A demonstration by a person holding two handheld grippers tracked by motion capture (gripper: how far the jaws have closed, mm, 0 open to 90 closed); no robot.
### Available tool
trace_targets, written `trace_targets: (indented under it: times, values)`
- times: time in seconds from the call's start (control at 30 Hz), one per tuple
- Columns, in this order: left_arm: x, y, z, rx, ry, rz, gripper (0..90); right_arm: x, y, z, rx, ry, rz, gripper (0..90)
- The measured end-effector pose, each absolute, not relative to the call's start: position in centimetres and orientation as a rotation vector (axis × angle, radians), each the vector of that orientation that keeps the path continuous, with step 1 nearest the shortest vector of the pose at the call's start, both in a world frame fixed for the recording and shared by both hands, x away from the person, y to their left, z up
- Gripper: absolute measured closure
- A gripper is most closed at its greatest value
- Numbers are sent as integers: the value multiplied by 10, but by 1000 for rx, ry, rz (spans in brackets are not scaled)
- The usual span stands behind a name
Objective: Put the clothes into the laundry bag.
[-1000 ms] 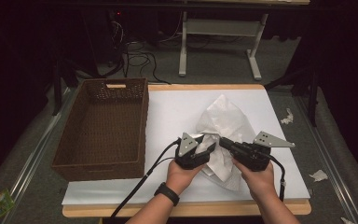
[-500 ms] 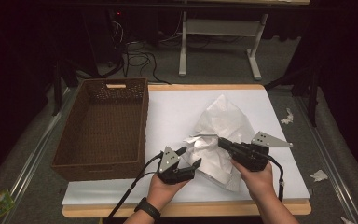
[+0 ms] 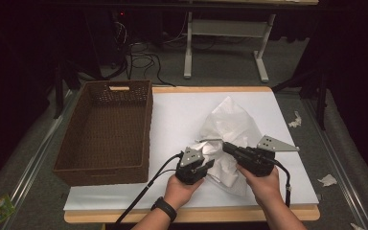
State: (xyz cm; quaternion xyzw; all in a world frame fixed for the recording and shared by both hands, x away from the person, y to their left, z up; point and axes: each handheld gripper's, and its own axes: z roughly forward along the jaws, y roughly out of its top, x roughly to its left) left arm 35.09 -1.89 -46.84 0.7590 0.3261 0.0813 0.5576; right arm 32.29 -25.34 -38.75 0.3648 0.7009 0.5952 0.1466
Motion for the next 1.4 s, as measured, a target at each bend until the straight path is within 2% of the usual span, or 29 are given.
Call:
trace_targets:
  times: [0.2,0.3,0.6,0.8,1.0,1.23,1.3,1.4]
  values:
    - [341,3,-430,1692,729,304,824,322,-249,-385,1036,2017,1728,895]
    - [342,-8,-420,1697,689,363,823,321,-246,-384,1027,2020,1727,895]
    - [377,-56,-451,1695,792,323,822,318,-254,-382,1043,1990,1751,896]
    - [397,-70,-467,1726,849,402,821,316,-266,-376,1043,1947,1800,896]
    - [403,-65,-473,1729,923,460,822,315,-262,-376,1022,1967,1801,896]
    - [394,-36,-467,1673,982,556,821,315,-257,-377,996,1982,1789,896]
    - [392,-33,-466,1662,971,515,811,315,-257,-377,993,1982,1785,896]
    - [389,-35,-465,1686,900,398,712,316,-255,-378,998,1991,1774,896]
